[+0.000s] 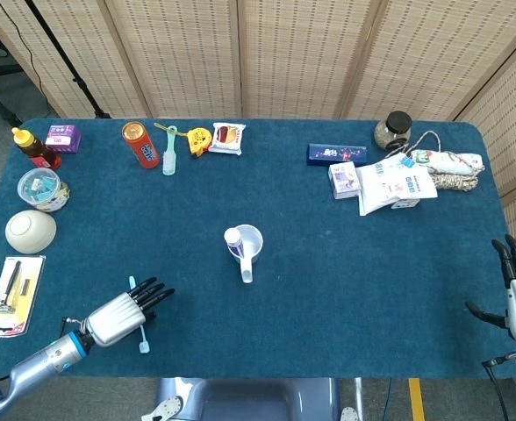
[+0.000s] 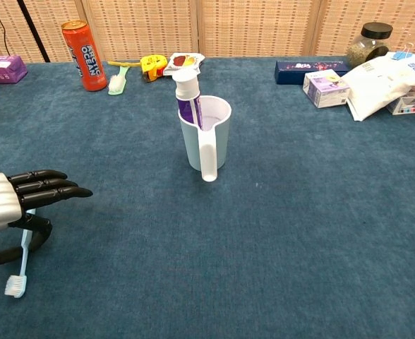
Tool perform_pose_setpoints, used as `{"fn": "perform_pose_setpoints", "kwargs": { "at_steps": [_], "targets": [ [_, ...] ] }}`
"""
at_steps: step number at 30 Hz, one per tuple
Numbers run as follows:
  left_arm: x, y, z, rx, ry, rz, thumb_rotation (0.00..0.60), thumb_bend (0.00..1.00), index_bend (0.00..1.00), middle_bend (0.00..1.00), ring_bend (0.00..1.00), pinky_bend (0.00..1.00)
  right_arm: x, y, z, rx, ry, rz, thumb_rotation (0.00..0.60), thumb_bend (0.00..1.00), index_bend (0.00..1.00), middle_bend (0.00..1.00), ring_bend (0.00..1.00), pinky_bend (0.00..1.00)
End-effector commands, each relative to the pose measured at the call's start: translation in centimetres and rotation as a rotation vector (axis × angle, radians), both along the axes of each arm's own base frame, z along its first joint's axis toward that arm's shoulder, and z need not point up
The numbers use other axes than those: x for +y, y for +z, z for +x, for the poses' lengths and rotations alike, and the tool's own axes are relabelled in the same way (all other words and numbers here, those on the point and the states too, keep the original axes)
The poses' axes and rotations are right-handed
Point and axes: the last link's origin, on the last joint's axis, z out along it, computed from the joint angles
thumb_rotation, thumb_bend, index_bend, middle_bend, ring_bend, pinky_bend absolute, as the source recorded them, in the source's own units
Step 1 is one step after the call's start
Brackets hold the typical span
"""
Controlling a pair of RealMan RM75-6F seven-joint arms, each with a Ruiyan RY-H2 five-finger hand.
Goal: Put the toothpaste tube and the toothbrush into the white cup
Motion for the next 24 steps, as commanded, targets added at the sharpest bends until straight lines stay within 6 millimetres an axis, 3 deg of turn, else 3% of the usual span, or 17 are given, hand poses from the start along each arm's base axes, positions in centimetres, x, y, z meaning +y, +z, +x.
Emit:
{"fn": "perform_pose_setpoints", "kwargs": {
  "at_steps": [1, 15, 22, 24],
  "targets": [
    [0.2, 0.4, 0.4, -0.025, 0.0, 0.012, 0.6, 0.4, 0.62, 0.0, 0.0, 0.0, 0.0, 0.0, 0.0, -0.002, 0.0, 0.001, 0.6, 0.0, 0.0, 0.0, 0.0, 0.0],
    [1.0, 3.4, 3.9, -0.208, 0.005, 0.074, 0.6, 0.4, 0.62, 0.0, 0.0, 0.0, 0.0, -0.2, 0.1, 0.0, 0.003, 0.007, 0.6, 0.0, 0.0, 0.0, 0.0, 0.0],
    [1.2, 6.0, 7.8, -0.462, 0.054, 0.074, 0.6, 0.4, 0.62, 0.0, 0.0, 0.0, 0.0, -0.5, 0.2, 0.002, 0.003, 0.018, 0.6, 0.0, 0.0, 0.0, 0.0, 0.0],
    [1.8, 7.5, 10.1, -0.624, 0.098, 0.056, 0.6, 0.4, 0.62, 0.0, 0.0, 0.0, 0.0, -0.7, 0.2, 0.005, 0.003, 0.027, 0.6, 0.0, 0.0, 0.0, 0.0, 0.0]
  ]
}}
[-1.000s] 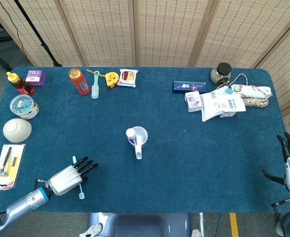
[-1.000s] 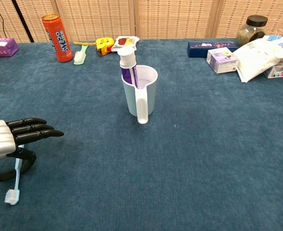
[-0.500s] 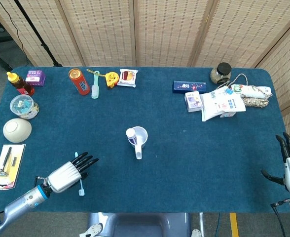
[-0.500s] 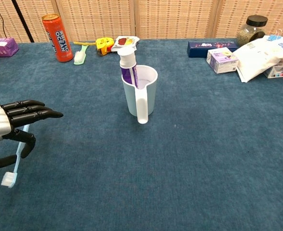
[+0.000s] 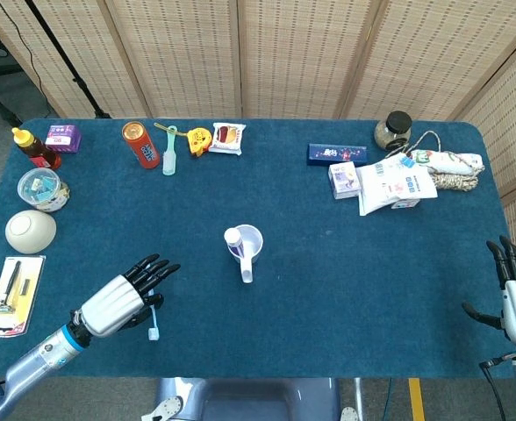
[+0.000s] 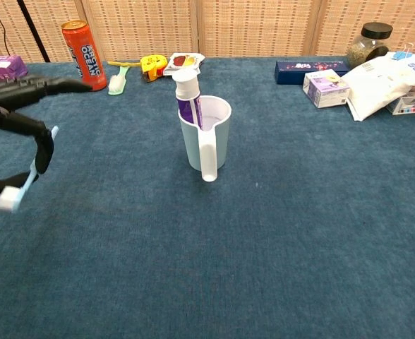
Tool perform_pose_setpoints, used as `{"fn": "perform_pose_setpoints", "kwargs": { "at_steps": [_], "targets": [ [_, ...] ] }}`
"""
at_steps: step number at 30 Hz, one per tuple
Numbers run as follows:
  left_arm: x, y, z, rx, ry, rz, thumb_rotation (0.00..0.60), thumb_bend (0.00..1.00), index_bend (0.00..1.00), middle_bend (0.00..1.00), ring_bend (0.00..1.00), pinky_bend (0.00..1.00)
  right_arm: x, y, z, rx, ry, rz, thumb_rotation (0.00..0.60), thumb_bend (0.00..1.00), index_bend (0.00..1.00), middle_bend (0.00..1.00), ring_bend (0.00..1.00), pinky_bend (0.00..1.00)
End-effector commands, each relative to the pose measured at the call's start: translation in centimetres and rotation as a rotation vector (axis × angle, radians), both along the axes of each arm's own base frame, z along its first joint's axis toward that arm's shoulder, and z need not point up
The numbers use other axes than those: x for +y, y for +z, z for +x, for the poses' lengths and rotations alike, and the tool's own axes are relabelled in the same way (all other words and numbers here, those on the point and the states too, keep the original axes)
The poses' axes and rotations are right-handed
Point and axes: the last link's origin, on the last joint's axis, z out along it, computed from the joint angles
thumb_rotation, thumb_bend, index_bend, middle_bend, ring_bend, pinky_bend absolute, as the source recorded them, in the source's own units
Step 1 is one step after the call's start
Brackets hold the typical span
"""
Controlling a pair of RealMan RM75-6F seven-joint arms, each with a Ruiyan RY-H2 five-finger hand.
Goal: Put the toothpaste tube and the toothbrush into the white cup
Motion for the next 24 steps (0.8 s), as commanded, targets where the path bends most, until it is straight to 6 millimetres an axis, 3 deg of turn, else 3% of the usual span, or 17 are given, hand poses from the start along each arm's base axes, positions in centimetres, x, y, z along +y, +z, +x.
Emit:
{"fn": "perform_pose_setpoints", "kwargs": {
  "at_steps": [1, 9, 17, 24],
  "targets": [
    [1.2, 3.0, 3.7, -0.254, 0.05, -0.018, 0.6, 0.4, 0.62, 0.0, 0.0, 0.0, 0.0, -0.2, 0.0, 0.001, 0.0, 0.008, 0.6, 0.0, 0.0, 0.0, 0.0, 0.0],
    [3.2, 5.3, 8.5, -0.495, 0.131, -0.119, 0.6, 0.4, 0.62, 0.0, 0.0, 0.0, -0.1, -0.5, 0.1, 0.006, 0.0, 0.016, 0.6, 0.0, 0.0, 0.0, 0.0, 0.0],
    [4.7, 3.8, 13.9, -0.672, 0.27, -0.426, 0.6, 0.4, 0.62, 0.0, 0.0, 0.0, -0.2, -0.7, 0.1, 0.011, 0.001, 0.024, 0.6, 0.0, 0.0, 0.0, 0.0, 0.0],
    [6.2, 2.3, 16.3, -0.711, 0.333, -0.501, 0.6, 0.4, 0.62, 0.0, 0.0, 0.0, -0.2, -0.7, 0.0, 0.011, -0.003, 0.023, 0.6, 0.0, 0.0, 0.0, 0.0, 0.0]
  ]
}}
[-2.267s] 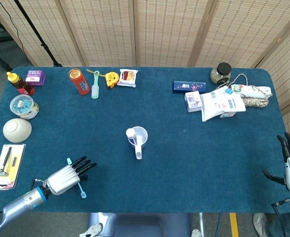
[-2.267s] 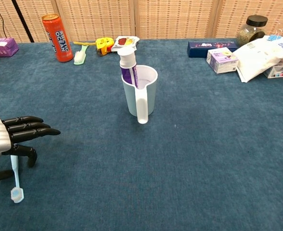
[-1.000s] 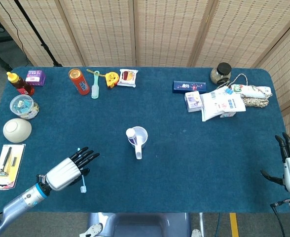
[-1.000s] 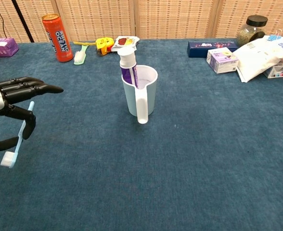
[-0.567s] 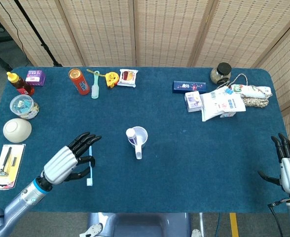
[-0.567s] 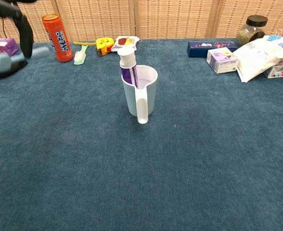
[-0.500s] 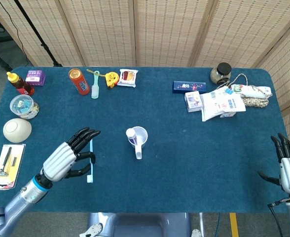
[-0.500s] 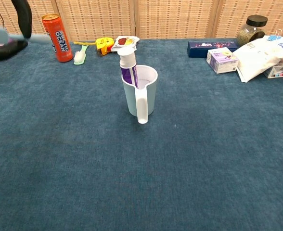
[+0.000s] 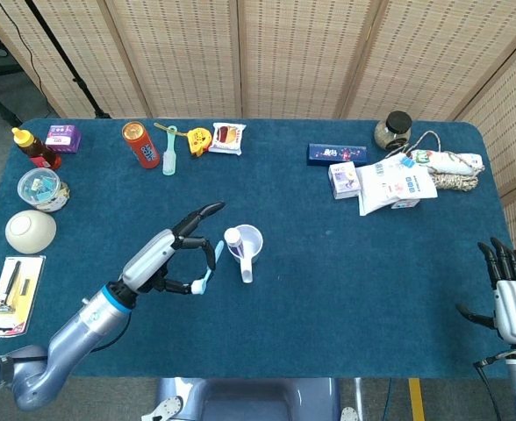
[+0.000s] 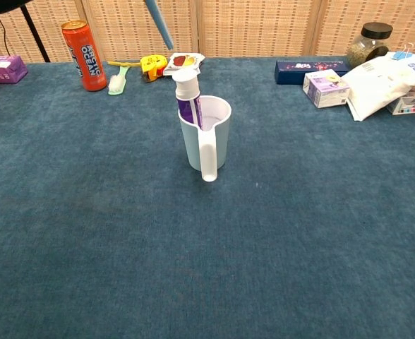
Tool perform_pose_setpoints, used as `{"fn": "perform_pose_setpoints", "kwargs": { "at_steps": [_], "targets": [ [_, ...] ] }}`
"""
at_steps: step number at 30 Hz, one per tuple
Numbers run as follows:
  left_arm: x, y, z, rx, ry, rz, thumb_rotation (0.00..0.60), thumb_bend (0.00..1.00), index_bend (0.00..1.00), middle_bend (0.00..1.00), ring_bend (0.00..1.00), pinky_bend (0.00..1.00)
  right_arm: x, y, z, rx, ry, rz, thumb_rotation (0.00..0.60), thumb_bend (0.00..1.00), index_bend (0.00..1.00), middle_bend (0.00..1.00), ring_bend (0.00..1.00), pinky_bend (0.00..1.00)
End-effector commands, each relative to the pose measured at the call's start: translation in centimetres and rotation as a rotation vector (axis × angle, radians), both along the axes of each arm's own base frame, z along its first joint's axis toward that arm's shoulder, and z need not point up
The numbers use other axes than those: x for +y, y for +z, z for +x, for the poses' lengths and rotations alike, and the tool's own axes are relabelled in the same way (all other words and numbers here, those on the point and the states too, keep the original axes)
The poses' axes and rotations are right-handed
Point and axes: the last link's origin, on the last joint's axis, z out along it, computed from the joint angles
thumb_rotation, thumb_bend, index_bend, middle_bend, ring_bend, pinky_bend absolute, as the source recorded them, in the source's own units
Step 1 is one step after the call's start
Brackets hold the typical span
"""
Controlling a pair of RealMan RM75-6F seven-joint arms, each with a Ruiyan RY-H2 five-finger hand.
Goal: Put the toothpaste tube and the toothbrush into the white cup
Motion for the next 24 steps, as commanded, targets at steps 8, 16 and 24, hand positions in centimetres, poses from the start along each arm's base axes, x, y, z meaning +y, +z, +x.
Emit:
{"fn": "perform_pose_setpoints", "kwargs": {
  "at_steps": [8, 16, 24],
  "targets": [
    [2.9, -3.4, 2.8, 0.026, 0.091, -0.117, 0.6, 0.4, 0.62, 0.0, 0.0, 0.0, -0.1, 0.0, -0.2, -0.003, -0.006, 0.004, 0.6, 0.0, 0.0, 0.0, 0.0, 0.0],
    [4.9, -6.0, 3.2, 0.051, 0.177, -0.191, 0.6, 0.4, 0.62, 0.0, 0.0, 0.0, -0.1, -0.2, -0.2, -0.004, -0.006, 0.012, 0.6, 0.0, 0.0, 0.0, 0.0, 0.0],
    [6.1, -8.0, 3.1, 0.087, 0.225, -0.218, 0.6, 0.4, 0.62, 0.0, 0.0, 0.0, -0.1, -0.4, -0.2, -0.001, -0.008, 0.015, 0.6, 0.0, 0.0, 0.0, 0.0, 0.0]
  ]
}}
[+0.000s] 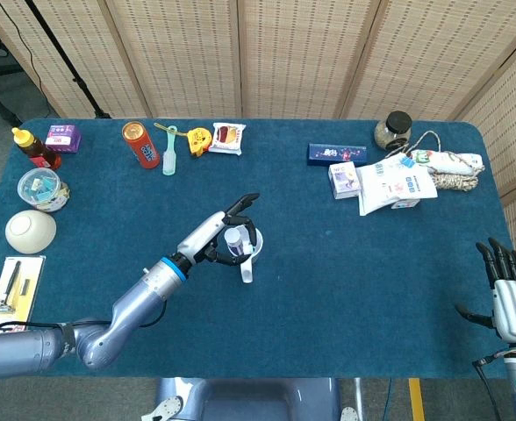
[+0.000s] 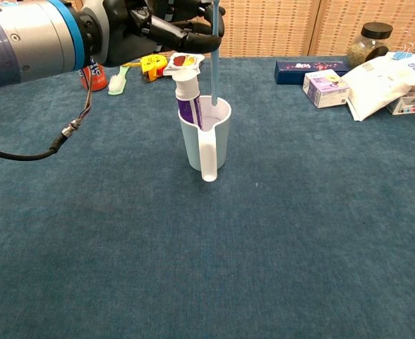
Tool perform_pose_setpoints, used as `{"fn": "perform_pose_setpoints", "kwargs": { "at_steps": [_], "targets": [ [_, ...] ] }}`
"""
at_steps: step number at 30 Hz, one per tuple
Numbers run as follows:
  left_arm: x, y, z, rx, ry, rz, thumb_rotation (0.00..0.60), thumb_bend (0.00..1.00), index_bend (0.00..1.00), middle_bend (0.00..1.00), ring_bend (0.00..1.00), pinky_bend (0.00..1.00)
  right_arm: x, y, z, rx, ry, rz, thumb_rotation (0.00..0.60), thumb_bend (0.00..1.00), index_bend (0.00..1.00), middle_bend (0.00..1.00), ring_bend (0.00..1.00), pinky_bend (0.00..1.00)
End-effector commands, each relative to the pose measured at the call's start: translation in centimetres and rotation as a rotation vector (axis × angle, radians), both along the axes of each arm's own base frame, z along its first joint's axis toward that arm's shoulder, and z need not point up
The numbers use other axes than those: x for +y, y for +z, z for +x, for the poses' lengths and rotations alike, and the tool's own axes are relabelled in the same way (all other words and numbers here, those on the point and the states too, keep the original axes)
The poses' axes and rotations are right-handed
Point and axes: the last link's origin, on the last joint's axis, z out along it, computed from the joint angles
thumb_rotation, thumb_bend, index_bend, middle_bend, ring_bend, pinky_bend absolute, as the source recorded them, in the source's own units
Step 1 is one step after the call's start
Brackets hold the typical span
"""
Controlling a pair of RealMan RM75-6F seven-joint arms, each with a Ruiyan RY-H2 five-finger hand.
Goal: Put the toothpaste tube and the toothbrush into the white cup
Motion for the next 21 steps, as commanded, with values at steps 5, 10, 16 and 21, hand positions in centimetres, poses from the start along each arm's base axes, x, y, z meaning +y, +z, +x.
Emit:
{"fn": "perform_pose_setpoints", "kwargs": {
  "at_steps": [5, 10, 16, 21],
  "targets": [
    [0.7, -1.8, -0.2, 0.049, 0.024, -0.026, 0.6, 0.4, 0.62, 0.0, 0.0, 0.0, 0.0, 0.0, -0.1, -0.001, -0.002, 0.002, 0.6, 0.0, 0.0, 0.0, 0.0, 0.0],
    [1.0, -2.7, -0.3, 0.054, 0.053, -0.042, 0.6, 0.4, 0.62, 0.0, 0.0, 0.0, 0.0, 0.0, -0.1, -0.003, -0.001, -0.002, 0.6, 0.0, 0.0, 0.0, 0.0, 0.0],
    [1.3, -3.2, -0.5, 0.044, 0.081, -0.05, 0.6, 0.4, 0.61, 0.0, 0.0, 0.0, 0.0, 0.1, -0.1, -0.004, -0.003, -0.004, 0.6, 0.0, 0.0, 0.0, 0.0, 0.0],
    [1.2, -2.9, -0.4, 0.038, 0.072, -0.039, 0.6, 0.4, 0.32, 0.0, 0.0, 0.0, 0.0, 0.1, -0.1, -0.003, -0.004, -0.005, 0.6, 0.0, 0.0, 0.0, 0.0, 0.0]
  ]
}}
